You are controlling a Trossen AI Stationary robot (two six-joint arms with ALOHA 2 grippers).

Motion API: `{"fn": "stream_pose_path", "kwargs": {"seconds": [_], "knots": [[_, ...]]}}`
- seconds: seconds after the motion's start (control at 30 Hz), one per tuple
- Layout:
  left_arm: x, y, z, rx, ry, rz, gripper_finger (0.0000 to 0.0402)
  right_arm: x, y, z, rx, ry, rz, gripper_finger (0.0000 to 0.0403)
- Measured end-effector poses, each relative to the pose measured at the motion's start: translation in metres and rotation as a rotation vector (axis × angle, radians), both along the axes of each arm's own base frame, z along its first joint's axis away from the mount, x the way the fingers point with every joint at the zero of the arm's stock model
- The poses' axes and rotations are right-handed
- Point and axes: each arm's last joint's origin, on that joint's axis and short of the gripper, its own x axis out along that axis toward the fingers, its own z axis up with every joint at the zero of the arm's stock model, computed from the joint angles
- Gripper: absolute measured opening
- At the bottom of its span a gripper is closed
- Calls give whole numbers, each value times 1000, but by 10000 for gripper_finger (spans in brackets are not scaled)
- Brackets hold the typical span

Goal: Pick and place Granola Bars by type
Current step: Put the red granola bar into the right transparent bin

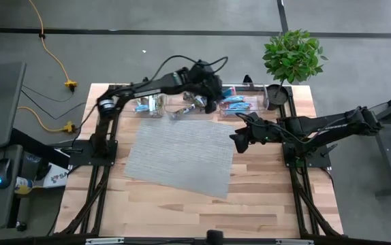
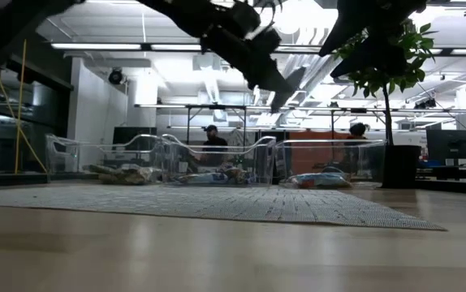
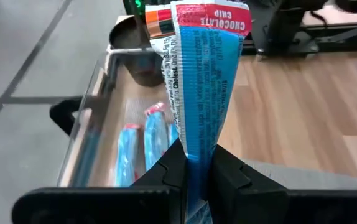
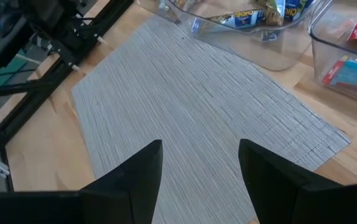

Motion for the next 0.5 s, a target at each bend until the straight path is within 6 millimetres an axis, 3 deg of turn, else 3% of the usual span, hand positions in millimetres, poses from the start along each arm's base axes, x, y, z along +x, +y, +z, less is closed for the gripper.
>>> {"fn": "stream_pose_path", "kwargs": {"seconds": [0.23, 0.37, 0.5], "knots": [[32, 24, -10, 34, -7, 26, 32, 0, 0, 0, 28, -15, -26, 196], [36, 35, -14, 33, 0, 24, 32, 1, 0, 1, 27, -24, -28, 196], [37, 44, -32, 23, 43, 24, 32, 1, 0, 1, 24, -24, -32, 196]]}}
